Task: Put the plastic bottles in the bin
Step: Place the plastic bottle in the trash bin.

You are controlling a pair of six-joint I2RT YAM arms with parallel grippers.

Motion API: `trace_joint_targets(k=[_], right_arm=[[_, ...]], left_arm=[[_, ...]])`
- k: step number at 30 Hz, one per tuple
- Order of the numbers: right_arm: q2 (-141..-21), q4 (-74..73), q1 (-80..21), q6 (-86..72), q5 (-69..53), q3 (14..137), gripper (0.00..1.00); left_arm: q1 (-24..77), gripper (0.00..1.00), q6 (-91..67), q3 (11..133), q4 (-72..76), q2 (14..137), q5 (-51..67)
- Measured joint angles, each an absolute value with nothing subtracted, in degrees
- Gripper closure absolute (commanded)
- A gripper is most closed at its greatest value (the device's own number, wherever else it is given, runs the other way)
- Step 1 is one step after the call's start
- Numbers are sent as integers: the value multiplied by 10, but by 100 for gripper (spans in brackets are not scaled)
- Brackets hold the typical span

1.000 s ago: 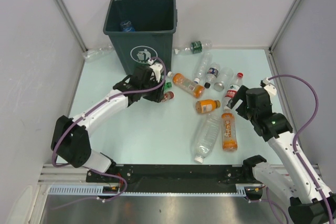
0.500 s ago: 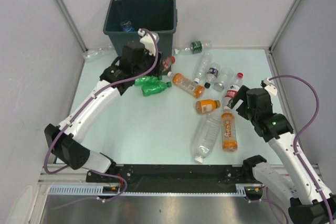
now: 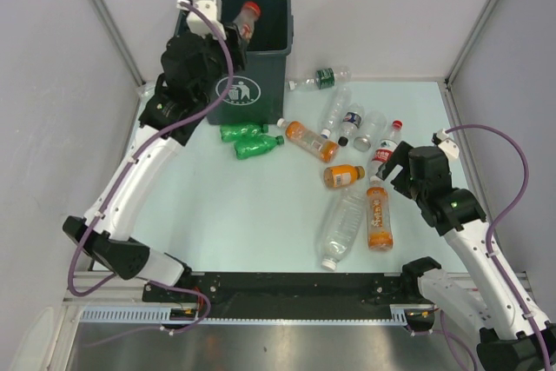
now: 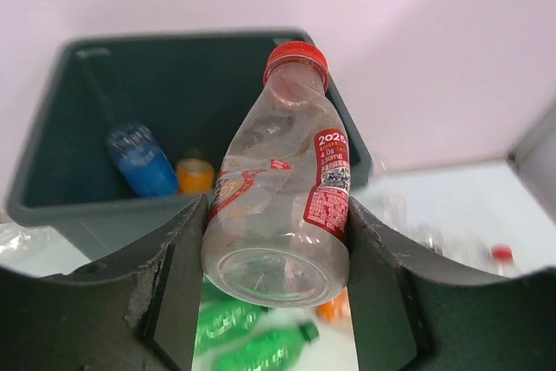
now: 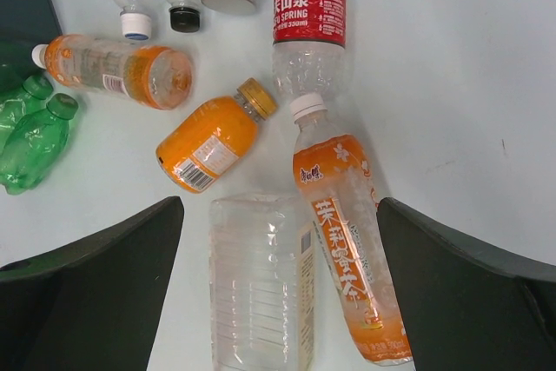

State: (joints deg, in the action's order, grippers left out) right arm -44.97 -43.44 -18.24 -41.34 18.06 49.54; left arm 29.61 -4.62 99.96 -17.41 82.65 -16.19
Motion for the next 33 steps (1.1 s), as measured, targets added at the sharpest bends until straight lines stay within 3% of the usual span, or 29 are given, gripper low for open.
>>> trace_joint_targets(k=[6,9,10,13,14,22,33], right_arm=[[-449,-434,-181,-413,175,495,0],[-449,-434,-181,-413,174,495,1],[-449,-434,-180,-413,174,495,0],[-444,-434,-177,-413,173,495,0],[-443,-434,-176,-413,173,495,0],[-433,-435,-170,-413,170,495,0],[-433,-435,-167,-413,157,495,0]], left_arm=[[232,92,-76,1045,-116,875,-182],[207,84,-91,1081,-106,919,-183],[199,60,-95,1093,-107,935,-183],[180,8,-112,1133,-115,978,-178],[173,1,-120,1150,-121,993,-177],[143,0,-150,1195,-142,1022,-172],[141,0,-160,1151,-160,971,-168]])
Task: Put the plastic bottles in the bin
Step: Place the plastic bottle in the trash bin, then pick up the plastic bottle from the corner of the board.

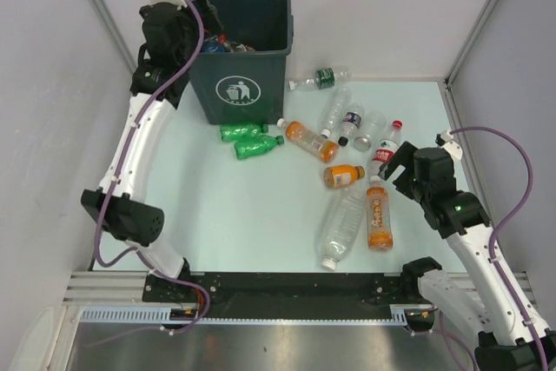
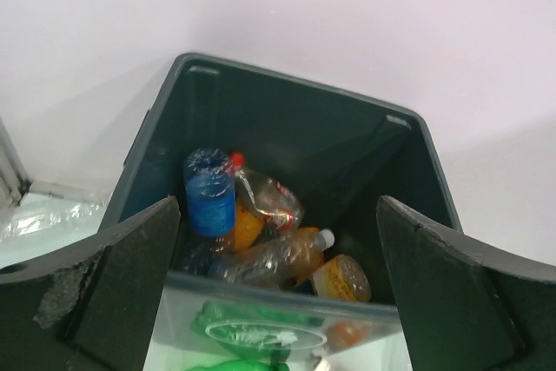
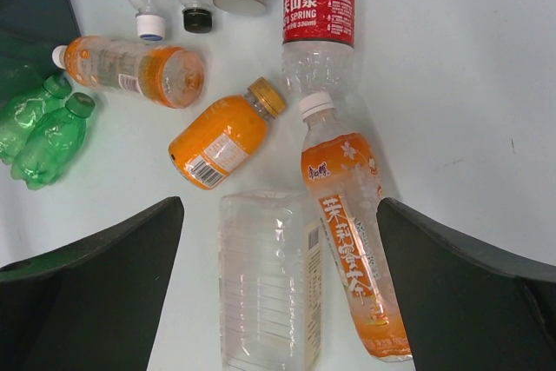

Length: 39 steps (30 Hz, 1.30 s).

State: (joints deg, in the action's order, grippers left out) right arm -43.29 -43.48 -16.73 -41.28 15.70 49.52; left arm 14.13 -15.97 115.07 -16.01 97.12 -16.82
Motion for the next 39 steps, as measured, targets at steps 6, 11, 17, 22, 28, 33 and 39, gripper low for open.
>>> trace_joint_targets(k=[6,11,17,22,28,33,39], right_arm=[[-433,-438,-167,-413,153,495,0],[-430,-441,-167,-413,149,495,0],[-428,-443,-167,-413,143,495,0],[-429,-443,-167,-413,141,495,0],[-442,-441,-166,-413,140,495,0],[-452,-433,-166,-412,141,495,0],[-452,-408,-166,-407,154,495,0]], left_arm=[[117,0,-196,1041,-173,879,-168],[60,0,-255,917,-171,792,-166],[-36,0,-342,828,-165,750,-137],[-110,0,-443,747,-139,743,-106],[-145,0,-537,693,-92,775,-73],[-148,0,-603,693,-11,872,-41],[-149,3,-718,696,119,1037,9]])
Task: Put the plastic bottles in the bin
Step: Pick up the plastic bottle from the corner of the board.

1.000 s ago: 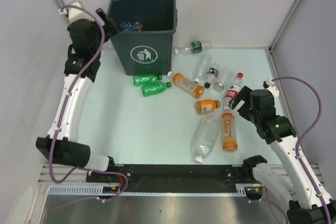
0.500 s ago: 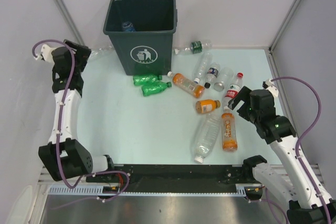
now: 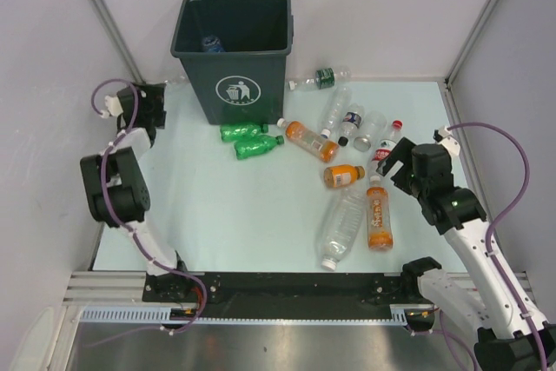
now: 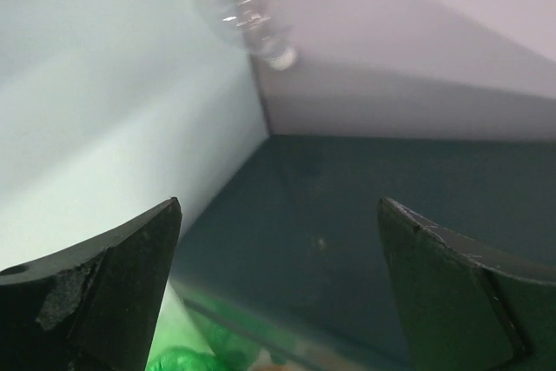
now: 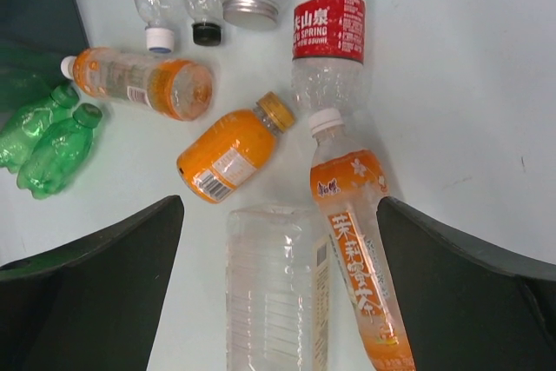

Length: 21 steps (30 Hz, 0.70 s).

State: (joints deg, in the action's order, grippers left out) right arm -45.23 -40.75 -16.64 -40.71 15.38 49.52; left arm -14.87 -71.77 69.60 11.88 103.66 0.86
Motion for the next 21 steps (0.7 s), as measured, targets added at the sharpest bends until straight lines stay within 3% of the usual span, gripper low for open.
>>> trace_joint_targets(k=[7,21], right_arm=[[-468,-369,-161,-398,179,495,0],[-515,-337,-140,-389,191,495,0]], left_arm=[[-146,3,-806,724,203,1195,7],[-146,3,-858,884,281,1316,-70]])
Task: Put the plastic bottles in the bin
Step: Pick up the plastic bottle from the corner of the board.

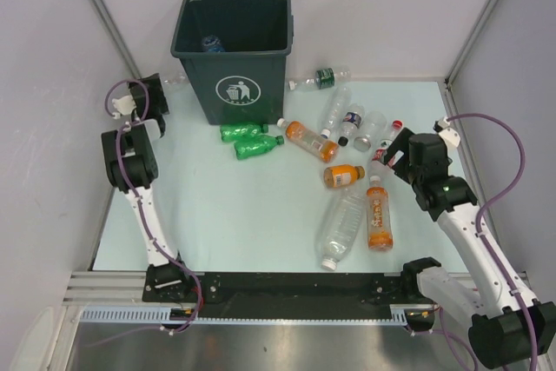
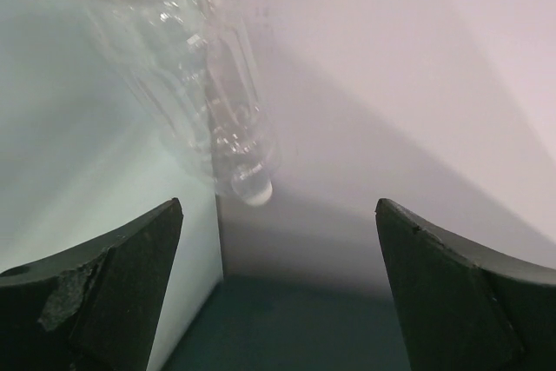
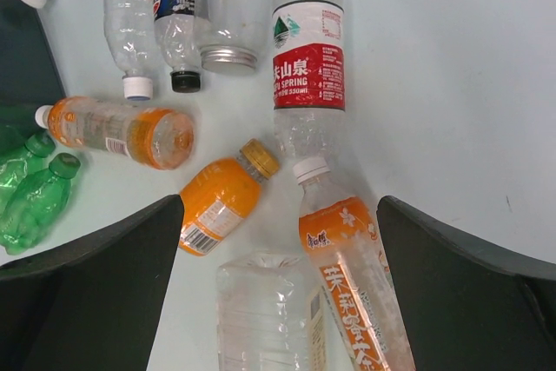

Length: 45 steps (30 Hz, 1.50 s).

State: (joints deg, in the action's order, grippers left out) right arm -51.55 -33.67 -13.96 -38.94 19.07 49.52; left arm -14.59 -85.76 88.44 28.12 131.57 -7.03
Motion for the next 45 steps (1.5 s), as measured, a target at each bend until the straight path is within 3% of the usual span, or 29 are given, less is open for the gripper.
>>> trace_joint_targets(k=[25,35,39,43,45], right_arm=[[-555,-314,-113,-394,207,495,0],[-566,-314,-102,-394,217,495,0],[-571,-314,-102,-394,221,495,0],[-580,-314,-99,-394,221,495,0],[-586,-313,-99,-394,221,495,1]], left_arm=[[-142,2,-850,1276,197,1591,-104],[-136,1,-840,1361,279,1666,-104],[-135,12,-836,1377,305,1683,-106],[-132,40,-817,1377,308,1688,-109],[-131,49,-811,1376,309,1691,-110]])
